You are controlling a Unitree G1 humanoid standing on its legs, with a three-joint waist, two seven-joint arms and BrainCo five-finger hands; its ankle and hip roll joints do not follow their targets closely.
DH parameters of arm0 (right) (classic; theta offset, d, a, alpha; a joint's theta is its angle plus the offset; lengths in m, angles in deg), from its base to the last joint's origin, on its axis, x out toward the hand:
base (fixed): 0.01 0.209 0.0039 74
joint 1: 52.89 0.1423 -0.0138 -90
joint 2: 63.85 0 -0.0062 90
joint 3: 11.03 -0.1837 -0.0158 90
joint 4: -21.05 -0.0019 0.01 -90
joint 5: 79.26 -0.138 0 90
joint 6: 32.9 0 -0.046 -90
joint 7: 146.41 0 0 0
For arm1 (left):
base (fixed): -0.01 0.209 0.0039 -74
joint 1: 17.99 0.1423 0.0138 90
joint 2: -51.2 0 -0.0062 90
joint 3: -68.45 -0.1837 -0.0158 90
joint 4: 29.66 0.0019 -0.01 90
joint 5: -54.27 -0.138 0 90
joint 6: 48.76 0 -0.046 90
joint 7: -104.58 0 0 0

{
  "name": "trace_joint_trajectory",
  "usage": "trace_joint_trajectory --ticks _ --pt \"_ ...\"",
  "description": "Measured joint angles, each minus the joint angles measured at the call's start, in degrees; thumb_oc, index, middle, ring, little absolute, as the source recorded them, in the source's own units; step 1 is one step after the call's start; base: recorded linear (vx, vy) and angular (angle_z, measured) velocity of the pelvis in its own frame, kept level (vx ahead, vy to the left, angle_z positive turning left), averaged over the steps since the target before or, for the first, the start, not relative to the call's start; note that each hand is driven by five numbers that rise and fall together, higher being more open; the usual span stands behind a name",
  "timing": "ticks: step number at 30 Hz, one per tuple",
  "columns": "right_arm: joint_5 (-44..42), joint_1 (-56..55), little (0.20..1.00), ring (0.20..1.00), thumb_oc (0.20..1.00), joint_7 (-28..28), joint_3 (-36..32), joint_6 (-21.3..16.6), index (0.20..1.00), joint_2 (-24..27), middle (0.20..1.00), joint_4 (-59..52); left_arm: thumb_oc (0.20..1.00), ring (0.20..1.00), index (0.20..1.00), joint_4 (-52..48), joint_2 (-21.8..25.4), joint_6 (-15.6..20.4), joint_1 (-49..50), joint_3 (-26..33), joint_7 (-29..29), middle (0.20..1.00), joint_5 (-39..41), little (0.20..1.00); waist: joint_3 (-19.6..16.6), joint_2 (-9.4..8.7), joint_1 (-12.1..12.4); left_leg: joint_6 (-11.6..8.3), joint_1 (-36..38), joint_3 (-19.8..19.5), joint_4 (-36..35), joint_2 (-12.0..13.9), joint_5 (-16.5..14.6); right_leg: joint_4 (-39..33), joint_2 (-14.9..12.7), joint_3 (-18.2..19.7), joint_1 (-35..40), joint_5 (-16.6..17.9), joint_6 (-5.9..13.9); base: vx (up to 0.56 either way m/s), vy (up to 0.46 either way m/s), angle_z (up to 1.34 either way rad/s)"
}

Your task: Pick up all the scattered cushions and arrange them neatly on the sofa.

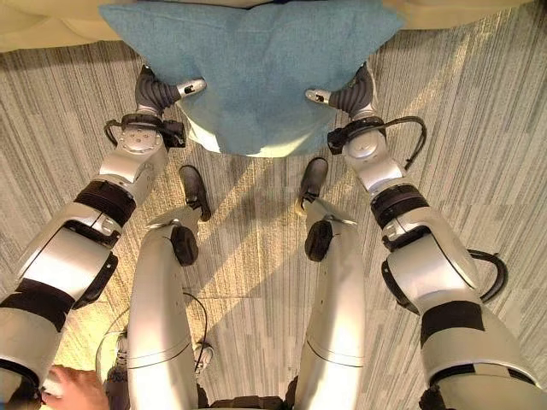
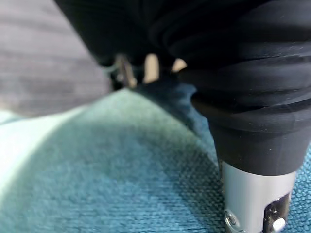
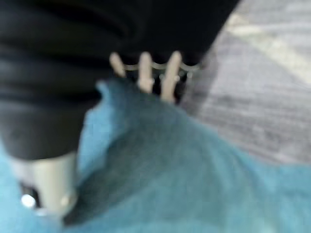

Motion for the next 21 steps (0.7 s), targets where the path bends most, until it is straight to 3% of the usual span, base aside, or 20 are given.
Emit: trace_joint_trajectory --ticks 1,2,3,15,20,21 --pt "-1.05 0.02 0.533 0.533 0.533 0.0 -0.05 -0.15 0.533 -0.42 0.533 0.0 1.0 1.0 1.0 0.0 -0.18 0.02 -0.06 0.09 0.05 1.0 0.77 1.0 -0.01 0.02 0.02 0.0 0.01 -0.01 -0.04 0.05 0.01 -0.03 0.06 0.01 0.02 0.03 0.02 0.0 0.0 0.0" --pt "-1.76 0.06 0.2 0.2 0.2 0.01 -0.02 -0.27 0.2 -0.74 0.2 -0.02 0.89 0.89 0.89 -0.01 -0.67 0.03 -0.11 0.04 0.09 0.89 1.08 0.89 0.01 0.06 0.06 -0.01 0.04 -0.02 -0.03 0.01 0.01 -0.03 0.12 0.01 0.07 0.05 0.01 0.0 0.0 0.0" --pt "-2.75 0.13 0.2 0.2 0.2 0.0 -0.02 -0.34 0.2 -1.09 0.2 -0.02 0.2 0.2 0.2 0.0 -0.78 0.02 -0.12 0.05 0.19 0.2 1.11 0.2 0.03 0.12 0.08 -0.01 0.09 -0.03 -0.04 -0.03 0.01 -0.02 0.14 0.01 0.13 0.05 0.02 0.0 0.0 0.0" --pt "-4.73 -0.98 0.2 0.2 0.2 0.55 -2.45 -2.5 0.2 -1.62 0.2 -3.51 0.2 0.2 0.2 -3.6 0.51 0.04 2.36 2.11 1.13 0.2 3.17 0.2 0.06 0.62 0.25 -0.23 1.98 0.56 -1.26 0.11 0.43 -0.62 0.5 0.26 1.21 0.66 -0.17 0.0 0.0 0.0" --pt "-4.66 -2.75 0.2 0.2 0.2 0.71 -5.35 -2.35 0.2 -1.19 0.2 -5.7 0.2 0.2 0.2 -7.66 0.53 -0.53 5.56 4.78 1.17 0.2 2.87 0.2 0.25 1.02 0.3 -0.47 8.82 2.18 -9.54 0.07 3.83 -6.43 0.69 -0.09 6.65 2.39 -0.3 -0.02 -0.008 0.04" --pt "-4.06 -8.23 0.2 0.2 0.2 0.8 -5.88 -2.41 0.2 -2.47 0.2 -7.69 0.2 0.2 0.2 -10.32 -0.87 -0.49 12.0 6.49 1.17 0.2 2.49 0.2 -3.43 1.61 -0.03 -0.76 12.92 2.25 -14.95 -0.25 5.32 -10.25 1.13 -0.9 10.7 2.86 0.39 -0.08 -0.018 0.03"
